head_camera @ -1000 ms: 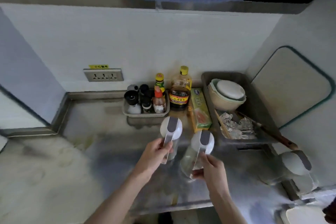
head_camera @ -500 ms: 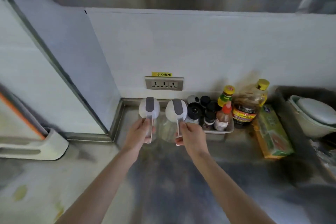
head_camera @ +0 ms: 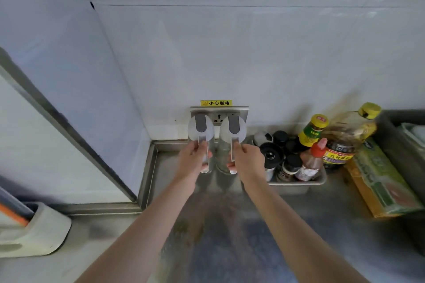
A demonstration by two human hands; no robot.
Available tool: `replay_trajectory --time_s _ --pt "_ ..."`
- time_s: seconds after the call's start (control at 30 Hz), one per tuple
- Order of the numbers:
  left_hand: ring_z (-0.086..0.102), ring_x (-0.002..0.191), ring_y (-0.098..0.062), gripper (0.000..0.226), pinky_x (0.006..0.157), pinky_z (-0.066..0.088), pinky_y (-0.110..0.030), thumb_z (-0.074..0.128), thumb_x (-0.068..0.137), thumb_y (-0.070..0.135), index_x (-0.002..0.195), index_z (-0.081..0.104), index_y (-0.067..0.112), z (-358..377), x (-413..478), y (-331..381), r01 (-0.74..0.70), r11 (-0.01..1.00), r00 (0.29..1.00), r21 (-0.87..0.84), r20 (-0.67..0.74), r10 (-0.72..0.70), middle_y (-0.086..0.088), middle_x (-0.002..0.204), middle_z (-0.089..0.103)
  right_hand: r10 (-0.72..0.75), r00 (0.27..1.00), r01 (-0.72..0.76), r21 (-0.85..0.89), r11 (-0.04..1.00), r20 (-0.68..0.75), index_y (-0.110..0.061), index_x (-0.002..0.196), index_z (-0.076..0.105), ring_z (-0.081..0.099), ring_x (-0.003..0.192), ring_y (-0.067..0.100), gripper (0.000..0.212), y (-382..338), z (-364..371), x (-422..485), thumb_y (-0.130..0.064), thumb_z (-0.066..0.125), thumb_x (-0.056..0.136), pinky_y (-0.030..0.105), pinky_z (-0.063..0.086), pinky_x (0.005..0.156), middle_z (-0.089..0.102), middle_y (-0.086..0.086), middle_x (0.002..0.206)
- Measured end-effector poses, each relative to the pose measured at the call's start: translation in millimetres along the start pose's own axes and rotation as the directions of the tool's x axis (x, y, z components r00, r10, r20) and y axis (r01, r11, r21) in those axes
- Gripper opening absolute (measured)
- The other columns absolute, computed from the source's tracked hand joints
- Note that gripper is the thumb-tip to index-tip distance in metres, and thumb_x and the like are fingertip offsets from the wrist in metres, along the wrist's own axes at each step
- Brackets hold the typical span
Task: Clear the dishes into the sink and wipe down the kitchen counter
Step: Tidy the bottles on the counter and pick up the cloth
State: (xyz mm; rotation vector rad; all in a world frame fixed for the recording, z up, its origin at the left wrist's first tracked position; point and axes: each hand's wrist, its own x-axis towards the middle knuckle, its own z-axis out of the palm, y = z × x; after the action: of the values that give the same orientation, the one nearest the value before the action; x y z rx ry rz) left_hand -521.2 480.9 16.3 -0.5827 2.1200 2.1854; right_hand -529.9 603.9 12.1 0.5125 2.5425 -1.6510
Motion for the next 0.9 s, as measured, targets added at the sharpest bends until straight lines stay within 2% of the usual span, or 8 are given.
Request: replay_trajectory --time_s 0.13,0.33,0.43,0.5,0.57,0.73,0.8,0.9 --pt "0.060 0.073 -0.008 0.014 0.065 0.050 -0.026 0.047 0.095 0.021 0.100 0.055 0.010 5.4 3.0 2.9 -0.003 1.000 1.000 0.016 0.015 0.002 0.002 0.079 0.058 -0.012 0.999 0.012 -0.019 1.000 -0.030 0.000 0.065 0.054 0.068 0.062 0.028 0.050 -1.9 1.5 1.1 -0.038 0.042 0.096 0.045 0.056 0.070 0.067 0.019 0.072" --pt "0.060 0.072 -0.009 0.020 0.049 0.049 -0.014 0.047 0.095 0.023 0.102 0.052 0.005 7.6 7.6 3.8 0.021 0.998 0.999 0.053 0.048 -0.024 -0.008 0.090 0.058 -0.044 0.999 0.043 -0.043 0.998 -0.018 -0.006 0.063 0.052 0.068 0.062 0.026 0.046 -10.0 -3.3 6.8 -0.034 0.041 0.097 0.038 0.056 0.068 0.062 0.009 0.059" --pt "0.061 0.075 -0.010 0.023 0.058 0.050 -0.021 0.048 0.095 0.025 0.105 0.052 0.006 6.5 8.5 4.0 0.043 0.997 0.998 0.062 0.044 -0.046 -0.009 0.092 0.060 -0.052 0.999 0.052 -0.026 0.998 0.002 0.002 0.071 0.055 0.066 0.054 0.016 0.045 -3.5 -5.3 4.6 -0.033 0.043 0.097 0.028 0.052 0.058 0.067 0.020 0.071" --pt "0.061 0.075 -0.012 0.017 0.064 0.051 -0.025 0.047 0.095 0.026 0.099 0.053 0.010 6.7 7.7 5.3 0.036 0.998 0.999 0.056 0.025 -0.037 -0.006 0.088 0.060 -0.038 0.999 0.039 -0.017 0.999 0.028 0.008 0.081 0.059 0.061 0.043 0.006 0.044 1.3 -7.1 1.9 -0.030 0.043 0.097 0.017 0.045 0.044 0.068 0.023 0.077" --pt "0.060 0.076 -0.015 0.014 0.070 0.052 -0.032 0.048 0.094 0.028 0.091 0.053 0.015 6.8 6.2 6.0 0.024 0.996 1.000 0.084 -0.002 -0.024 -0.003 0.085 0.059 -0.017 0.999 0.016 0.010 1.000 0.049 0.007 0.087 0.061 0.058 0.040 0.002 0.041 4.6 -9.6 -0.8 -0.029 0.044 0.097 0.011 0.040 0.040 0.068 0.024 0.080" --pt "0.055 0.081 -0.011 0.021 0.074 0.053 -0.036 0.049 0.093 0.033 0.098 0.051 0.013 1.9 -2.3 5.1 0.033 0.991 0.998 0.133 -0.048 -0.027 0.005 0.084 0.054 0.032 0.993 -0.046 0.119 0.992 0.117 -0.003 0.093 0.062 0.069 0.065 0.017 0.033 3.6 -16.6 -4.9 -0.033 0.050 0.095 0.019 0.055 0.053 0.068 0.014 0.088" --pt "0.055 0.079 -0.012 0.023 0.072 0.052 -0.034 0.048 0.094 0.035 0.094 0.051 0.012 0.0 -7.8 4.4 0.040 0.984 0.998 0.176 -0.047 -0.032 0.004 0.082 0.053 0.025 0.991 -0.042 0.122 0.992 0.131 -0.007 0.100 0.062 0.070 0.074 0.019 0.027 3.7 -21.8 -9.7 -0.031 0.050 0.095 0.024 0.057 0.058 0.067 0.008 0.094" --pt "0.052 0.078 -0.020 0.031 0.078 0.052 -0.042 0.047 0.093 0.040 0.078 0.050 0.013 -3.0 -11.3 5.2 0.040 0.961 0.999 0.273 -0.032 -0.033 -0.003 0.078 0.052 0.039 0.991 -0.055 0.124 0.991 0.132 -0.005 0.113 0.058 0.067 0.085 0.021 0.029 5.2 -35.0 -20.9 -0.026 0.051 0.095 0.029 0.058 0.067 0.065 0.008 0.104"
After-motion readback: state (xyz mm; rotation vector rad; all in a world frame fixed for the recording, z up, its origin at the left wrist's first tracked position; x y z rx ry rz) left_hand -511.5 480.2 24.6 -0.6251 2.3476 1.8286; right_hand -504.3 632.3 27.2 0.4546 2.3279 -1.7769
